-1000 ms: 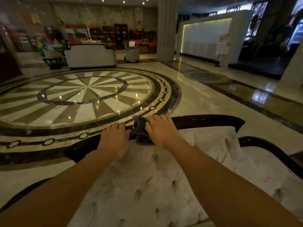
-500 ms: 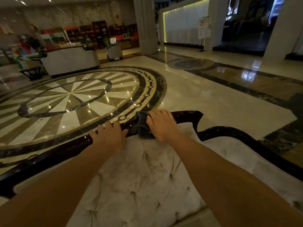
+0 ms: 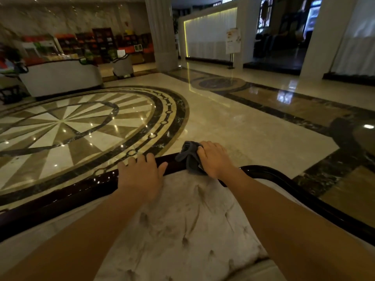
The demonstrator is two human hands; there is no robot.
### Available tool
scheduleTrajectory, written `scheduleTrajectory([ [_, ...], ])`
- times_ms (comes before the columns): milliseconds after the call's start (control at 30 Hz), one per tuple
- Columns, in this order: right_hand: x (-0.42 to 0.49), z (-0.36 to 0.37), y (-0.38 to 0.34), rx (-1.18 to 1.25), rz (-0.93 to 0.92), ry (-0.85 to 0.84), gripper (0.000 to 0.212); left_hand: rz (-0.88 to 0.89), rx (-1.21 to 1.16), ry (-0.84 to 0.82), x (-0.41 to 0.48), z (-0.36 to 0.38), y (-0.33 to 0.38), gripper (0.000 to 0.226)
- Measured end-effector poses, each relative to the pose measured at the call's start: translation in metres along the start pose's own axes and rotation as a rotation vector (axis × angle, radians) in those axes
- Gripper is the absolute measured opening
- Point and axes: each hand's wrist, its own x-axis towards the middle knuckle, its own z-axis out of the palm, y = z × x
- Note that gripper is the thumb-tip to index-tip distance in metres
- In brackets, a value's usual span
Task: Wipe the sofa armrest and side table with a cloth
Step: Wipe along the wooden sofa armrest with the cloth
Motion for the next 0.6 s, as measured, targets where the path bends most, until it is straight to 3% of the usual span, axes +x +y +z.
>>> scheduleTrajectory([
  [167, 0.001, 0.005, 0.046, 0.251, 0.186, 0.025, 0.032, 0.068, -0.035, 0.03, 0.027, 0.001, 0.076, 0.063],
  [300, -0.003, 0.014, 0.049, 0.95, 0.447, 0.118, 0.03, 0.108, 0.021, 0.051, 0.049, 0.004, 0.149, 0.061],
  [367, -0.009, 0.024, 0.05, 1.156, 0.535, 0.059, 0.035, 0.138, 0.033, 0.058, 0.057, 0.006, 0.167, 0.065],
  [467, -0.04, 0.055, 0.07, 0.958, 0.486, -0.114, 0.037, 0.211, 0.035, 0.066, 0.068, 0.012, 0.188, 0.072],
  [533, -0.058, 0.07, 0.093, 0.576, 0.317, -0.246, 0.043, 0.307, 0.18, 0.03, 0.073, 0.02, 0.212, 0.064],
  [600, -0.064, 0.069, 0.129, 0.201, 0.086, -0.245, 0.053, 0.455, 0.401, -0.022, 0.07, 0.038, 0.243, 0.054],
])
